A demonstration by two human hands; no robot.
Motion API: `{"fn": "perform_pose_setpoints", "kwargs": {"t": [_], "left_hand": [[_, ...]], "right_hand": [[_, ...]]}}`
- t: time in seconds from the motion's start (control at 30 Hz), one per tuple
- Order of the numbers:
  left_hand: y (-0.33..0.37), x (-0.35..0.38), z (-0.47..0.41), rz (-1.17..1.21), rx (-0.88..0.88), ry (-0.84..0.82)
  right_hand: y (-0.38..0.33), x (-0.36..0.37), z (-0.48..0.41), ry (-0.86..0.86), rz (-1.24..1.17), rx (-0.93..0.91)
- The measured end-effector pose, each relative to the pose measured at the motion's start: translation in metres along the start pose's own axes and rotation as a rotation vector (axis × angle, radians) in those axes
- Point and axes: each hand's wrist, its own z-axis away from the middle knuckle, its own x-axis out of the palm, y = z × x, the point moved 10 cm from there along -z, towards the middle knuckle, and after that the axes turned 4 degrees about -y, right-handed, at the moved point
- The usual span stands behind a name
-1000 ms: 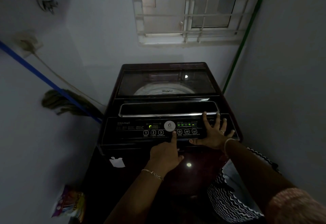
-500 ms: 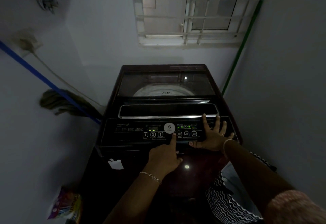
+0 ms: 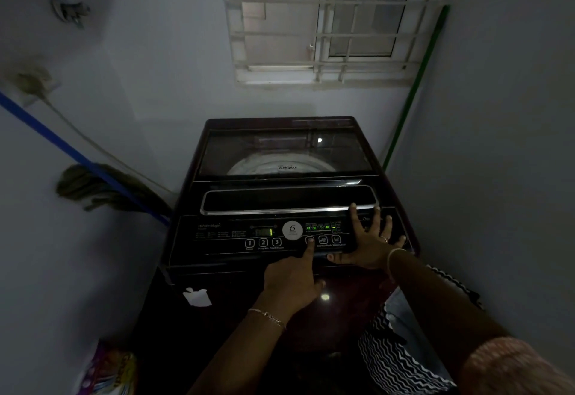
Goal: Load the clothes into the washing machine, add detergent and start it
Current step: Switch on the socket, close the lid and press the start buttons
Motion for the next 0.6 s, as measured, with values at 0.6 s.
{"fn": "perform_pose_setpoints", "kwargs": {"t": [0.6], "left_hand": [[0.0051, 0.0001, -0.0059, 0.021, -0.028, -0.008]], "right_hand": [[0.0012, 0.0002, -0.0032, 0.021, 0.003, 0.003]]}}
